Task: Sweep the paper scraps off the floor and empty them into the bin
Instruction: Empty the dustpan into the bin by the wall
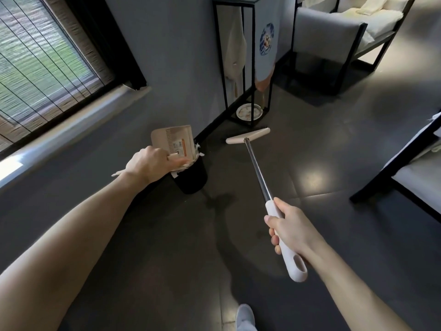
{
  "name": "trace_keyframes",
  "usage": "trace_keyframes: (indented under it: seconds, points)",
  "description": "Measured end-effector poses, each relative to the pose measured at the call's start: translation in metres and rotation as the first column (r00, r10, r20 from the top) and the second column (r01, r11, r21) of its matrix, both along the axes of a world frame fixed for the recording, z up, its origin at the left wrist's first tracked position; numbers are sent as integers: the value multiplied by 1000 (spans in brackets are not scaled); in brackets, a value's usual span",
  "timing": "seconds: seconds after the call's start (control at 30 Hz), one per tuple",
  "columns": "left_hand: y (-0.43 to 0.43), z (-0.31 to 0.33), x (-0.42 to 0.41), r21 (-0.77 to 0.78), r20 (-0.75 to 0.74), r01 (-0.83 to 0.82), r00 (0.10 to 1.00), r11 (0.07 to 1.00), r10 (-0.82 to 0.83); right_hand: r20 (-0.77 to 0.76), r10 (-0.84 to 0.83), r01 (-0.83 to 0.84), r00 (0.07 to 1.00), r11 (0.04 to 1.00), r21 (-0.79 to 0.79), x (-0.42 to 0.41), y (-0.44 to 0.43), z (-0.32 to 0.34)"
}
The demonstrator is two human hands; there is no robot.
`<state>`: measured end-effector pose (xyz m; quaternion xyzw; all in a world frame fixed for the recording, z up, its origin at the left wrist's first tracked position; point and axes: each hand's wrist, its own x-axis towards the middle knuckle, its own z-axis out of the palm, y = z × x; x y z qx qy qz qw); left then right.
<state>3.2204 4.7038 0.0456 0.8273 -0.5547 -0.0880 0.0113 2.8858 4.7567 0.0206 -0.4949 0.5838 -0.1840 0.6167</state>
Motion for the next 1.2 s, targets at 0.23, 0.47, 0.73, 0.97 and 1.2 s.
trace_keyframes:
  seconds: [0.23,0.47,0.73,0.97,1.2]
  points:
    - [13,11,2,5,102,2,995,1000,-2,5,25,-25,1000,999,36,6,2,2]
    - [27,19,-1,124,312,135,935,983,-168,18,69,-69,997,997,38,8,7,2]
    - [62,-19,6,313,373,315,827,896,-421,21,123,-123,992,992,19,13,10,3]
    - [76,-46,-4,476,420,424,660,770,-623,8,138,-138,990,990,15,11,17,0]
    - [79,-20,4,459,477,485,573,744,-667,10,140,-141,990,990,19,9,22,1]
